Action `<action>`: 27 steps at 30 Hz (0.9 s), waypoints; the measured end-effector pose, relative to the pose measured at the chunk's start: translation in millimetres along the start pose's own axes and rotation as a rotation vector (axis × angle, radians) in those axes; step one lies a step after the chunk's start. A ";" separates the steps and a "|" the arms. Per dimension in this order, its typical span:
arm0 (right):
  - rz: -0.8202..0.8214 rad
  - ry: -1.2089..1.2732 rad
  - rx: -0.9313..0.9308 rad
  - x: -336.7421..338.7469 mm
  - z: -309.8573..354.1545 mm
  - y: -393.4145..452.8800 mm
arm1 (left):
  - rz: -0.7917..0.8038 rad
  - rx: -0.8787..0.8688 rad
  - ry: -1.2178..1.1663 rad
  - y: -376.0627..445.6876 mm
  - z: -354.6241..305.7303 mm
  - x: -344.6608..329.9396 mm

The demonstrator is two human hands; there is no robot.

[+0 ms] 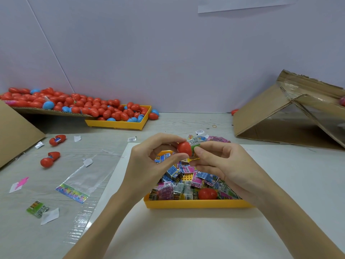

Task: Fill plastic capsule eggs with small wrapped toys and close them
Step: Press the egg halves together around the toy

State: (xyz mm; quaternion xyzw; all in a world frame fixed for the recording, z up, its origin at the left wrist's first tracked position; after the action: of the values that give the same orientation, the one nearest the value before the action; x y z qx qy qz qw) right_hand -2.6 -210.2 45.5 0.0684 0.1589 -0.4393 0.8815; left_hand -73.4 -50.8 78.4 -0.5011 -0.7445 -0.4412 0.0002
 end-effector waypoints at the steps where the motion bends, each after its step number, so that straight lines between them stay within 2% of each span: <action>1: 0.005 0.001 -0.004 -0.1 -0.2 -0.4 | 0.001 0.000 0.000 -0.1 -0.1 -0.1; 12: -0.006 -0.024 -0.022 -0.2 -2.3 -0.3 | 0.053 0.017 -0.085 -2.8 3.2 -8.8; 18: 0.007 -0.016 -0.016 -2.4 -1.4 -0.7 | 0.077 0.008 -0.055 -4.4 3.8 -9.3; 21: 0.037 -0.015 -0.025 -5.3 -3.0 -1.1 | 0.035 0.000 -0.014 -4.4 1.2 -7.7; 27: 0.066 0.234 -0.198 -12.6 -15.0 -1.1 | 0.019 0.012 0.020 -3.7 5.1 -5.9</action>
State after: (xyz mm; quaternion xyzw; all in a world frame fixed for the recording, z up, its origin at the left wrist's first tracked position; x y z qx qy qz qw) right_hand -13.9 -197.5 35.7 0.0371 0.3007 -0.3813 0.8734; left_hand -70.9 -52.2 70.3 -0.5038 -0.7422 -0.4417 0.0151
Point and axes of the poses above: each hand's wrist, its own y-axis towards the middle knuckle, its own x-axis out of the back of the hand, z = x × y, the point moved 8 cm from there along y, towards the middle knuckle, and after that the axes turned 10 degrees about y, right-handed, at the moved point
